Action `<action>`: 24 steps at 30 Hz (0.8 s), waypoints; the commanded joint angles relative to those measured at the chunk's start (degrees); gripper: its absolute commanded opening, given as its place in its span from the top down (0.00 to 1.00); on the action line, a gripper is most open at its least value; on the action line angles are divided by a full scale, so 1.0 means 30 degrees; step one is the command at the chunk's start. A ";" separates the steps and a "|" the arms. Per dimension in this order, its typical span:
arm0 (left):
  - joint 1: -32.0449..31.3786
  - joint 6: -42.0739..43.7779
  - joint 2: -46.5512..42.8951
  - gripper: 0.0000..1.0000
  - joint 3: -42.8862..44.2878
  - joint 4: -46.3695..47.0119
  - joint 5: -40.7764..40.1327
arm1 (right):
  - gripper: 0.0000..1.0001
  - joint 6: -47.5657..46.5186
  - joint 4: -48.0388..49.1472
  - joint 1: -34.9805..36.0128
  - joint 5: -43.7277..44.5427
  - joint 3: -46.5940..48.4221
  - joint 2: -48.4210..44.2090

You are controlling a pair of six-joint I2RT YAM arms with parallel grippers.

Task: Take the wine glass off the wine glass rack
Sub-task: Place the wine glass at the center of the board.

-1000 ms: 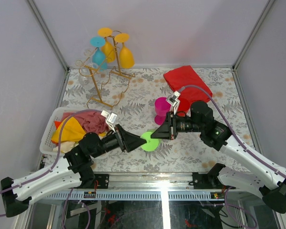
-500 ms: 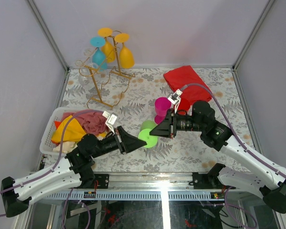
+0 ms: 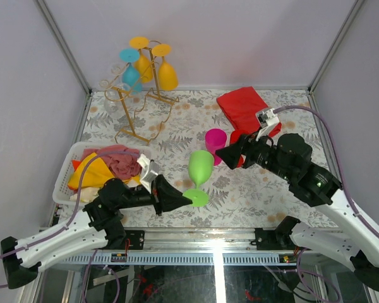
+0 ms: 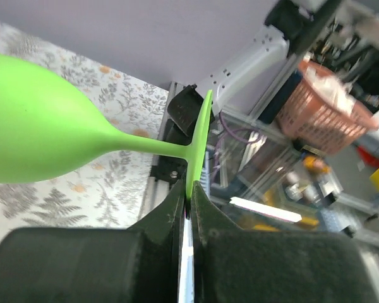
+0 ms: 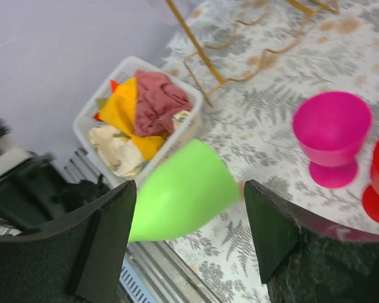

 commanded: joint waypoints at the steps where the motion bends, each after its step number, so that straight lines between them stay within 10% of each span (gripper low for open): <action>1: -0.0100 0.6231 -0.0976 1.00 0.0082 0.0137 0.3143 | 0.23 -0.0162 -0.1207 -0.0230 0.2389 0.0011 0.0547; 12: -0.0080 0.8596 -0.3353 1.00 -0.1047 -0.0477 0.4571 | 0.15 0.4160 0.6416 -0.4923 -1.3773 -0.1654 0.2596; 24: -0.0100 0.7915 -0.2442 1.00 -0.0606 -0.0626 0.4488 | 0.16 0.4639 0.7641 -0.4948 -1.6660 -0.2787 0.2191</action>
